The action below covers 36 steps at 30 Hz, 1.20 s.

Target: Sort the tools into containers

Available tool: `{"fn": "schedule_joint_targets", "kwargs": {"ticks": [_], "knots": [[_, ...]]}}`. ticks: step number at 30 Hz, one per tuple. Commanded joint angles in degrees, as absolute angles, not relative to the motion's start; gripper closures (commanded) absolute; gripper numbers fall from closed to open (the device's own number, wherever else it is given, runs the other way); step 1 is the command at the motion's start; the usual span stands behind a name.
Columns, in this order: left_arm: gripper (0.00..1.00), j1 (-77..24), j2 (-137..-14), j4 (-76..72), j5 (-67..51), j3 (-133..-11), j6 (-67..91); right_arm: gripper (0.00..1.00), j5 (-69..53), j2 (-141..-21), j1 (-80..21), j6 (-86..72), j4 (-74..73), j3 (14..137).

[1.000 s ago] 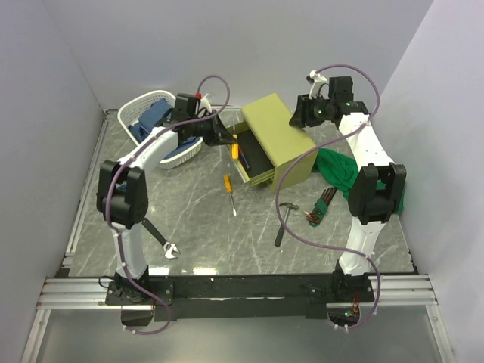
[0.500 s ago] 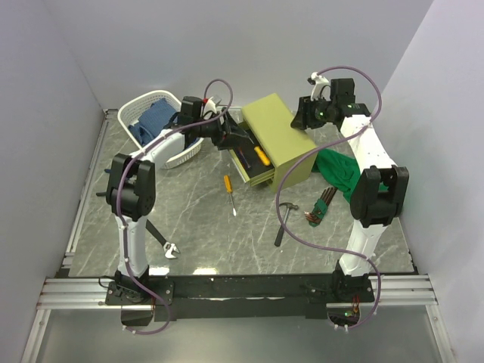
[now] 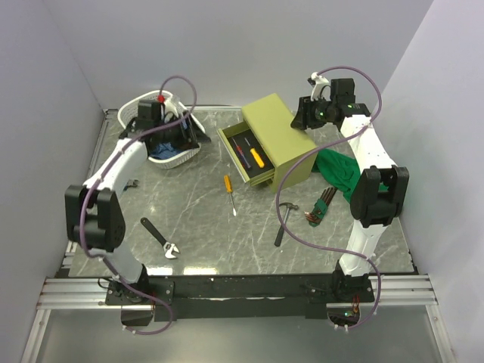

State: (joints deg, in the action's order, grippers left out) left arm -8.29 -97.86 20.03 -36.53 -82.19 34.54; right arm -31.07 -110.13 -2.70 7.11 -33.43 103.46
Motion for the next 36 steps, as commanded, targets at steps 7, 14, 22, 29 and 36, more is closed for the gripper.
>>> {"fn": "schedule_joint_targets", "kwargs": {"ticks": [7,14,22,29,36], "knots": [[0.45,-15.99,-100.10,23.03,-21.09,-72.86,34.18,0.46,-28.13,-112.41,-1.85,7.65,-39.81,103.97],[0.45,-18.63,-110.02,24.87,-18.11,-79.97,38.32,0.46,-27.86,-111.89,-1.85,8.26,-39.82,103.71],[0.43,-21.79,-116.54,26.45,-17.05,-84.99,40.08,0.46,-27.51,-112.24,-1.76,8.70,-39.90,103.27],[0.51,-23.38,-119.97,30.58,-11.09,-86.66,39.81,0.46,-27.86,-113.64,-1.84,8.26,-39.90,104.50],[0.88,-21.63,-116.81,32.96,-8.78,-82.27,37.10,0.46,-28.48,-113.99,-1.58,8.17,-39.99,104.85]]}}
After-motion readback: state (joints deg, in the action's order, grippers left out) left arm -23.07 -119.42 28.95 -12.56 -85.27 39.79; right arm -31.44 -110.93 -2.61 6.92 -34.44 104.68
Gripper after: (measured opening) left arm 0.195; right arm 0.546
